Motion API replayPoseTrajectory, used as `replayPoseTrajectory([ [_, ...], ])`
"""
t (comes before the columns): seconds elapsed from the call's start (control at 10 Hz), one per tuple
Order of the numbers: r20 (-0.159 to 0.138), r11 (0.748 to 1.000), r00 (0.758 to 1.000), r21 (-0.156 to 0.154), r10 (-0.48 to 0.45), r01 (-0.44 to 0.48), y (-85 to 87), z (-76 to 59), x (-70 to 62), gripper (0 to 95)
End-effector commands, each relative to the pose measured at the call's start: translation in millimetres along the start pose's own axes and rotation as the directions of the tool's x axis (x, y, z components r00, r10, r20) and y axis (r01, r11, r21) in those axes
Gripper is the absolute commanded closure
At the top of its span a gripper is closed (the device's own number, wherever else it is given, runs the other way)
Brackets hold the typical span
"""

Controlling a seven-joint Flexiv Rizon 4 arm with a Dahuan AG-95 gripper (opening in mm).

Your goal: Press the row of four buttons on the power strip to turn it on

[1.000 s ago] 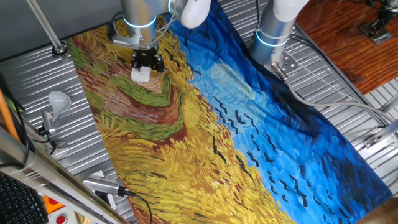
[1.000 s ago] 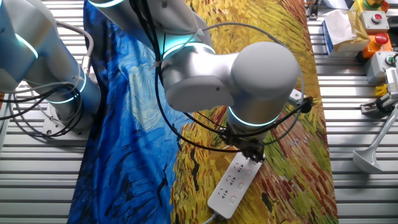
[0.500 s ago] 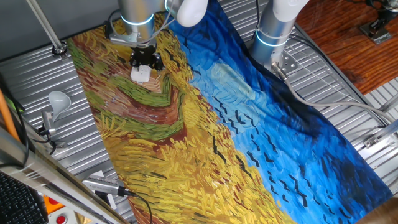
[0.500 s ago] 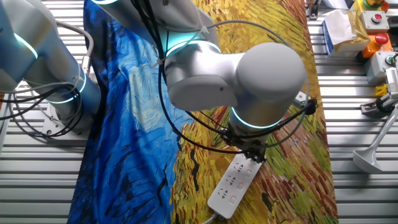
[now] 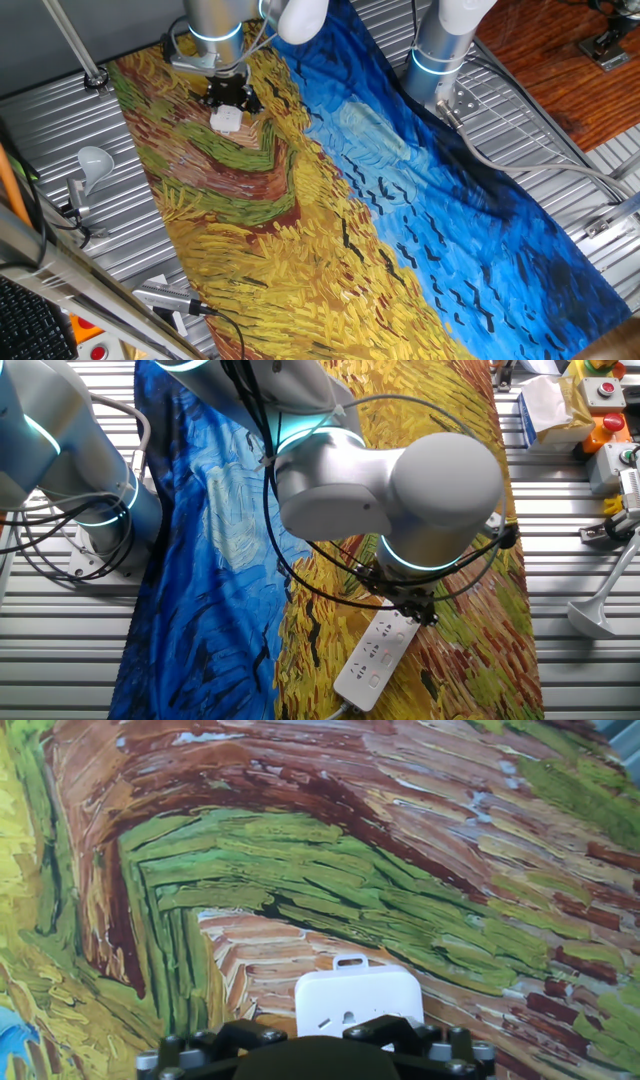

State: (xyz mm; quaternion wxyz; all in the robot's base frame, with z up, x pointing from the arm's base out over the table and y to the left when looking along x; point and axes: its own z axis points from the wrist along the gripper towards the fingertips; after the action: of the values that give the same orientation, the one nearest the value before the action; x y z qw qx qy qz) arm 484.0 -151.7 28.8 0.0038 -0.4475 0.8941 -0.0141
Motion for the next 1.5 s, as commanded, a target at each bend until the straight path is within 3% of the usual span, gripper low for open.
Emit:
replayPoseTrajectory([
  [0.1, 0.001, 1.0, 1.0, -0.003, -0.006, 0.006, 1.1, -1.0, -0.5, 0.0],
  [1.5, 0.001, 1.0, 1.0, 0.011, -0.023, 0.023, 5.2, 12.5, 3.3, 0.0],
])
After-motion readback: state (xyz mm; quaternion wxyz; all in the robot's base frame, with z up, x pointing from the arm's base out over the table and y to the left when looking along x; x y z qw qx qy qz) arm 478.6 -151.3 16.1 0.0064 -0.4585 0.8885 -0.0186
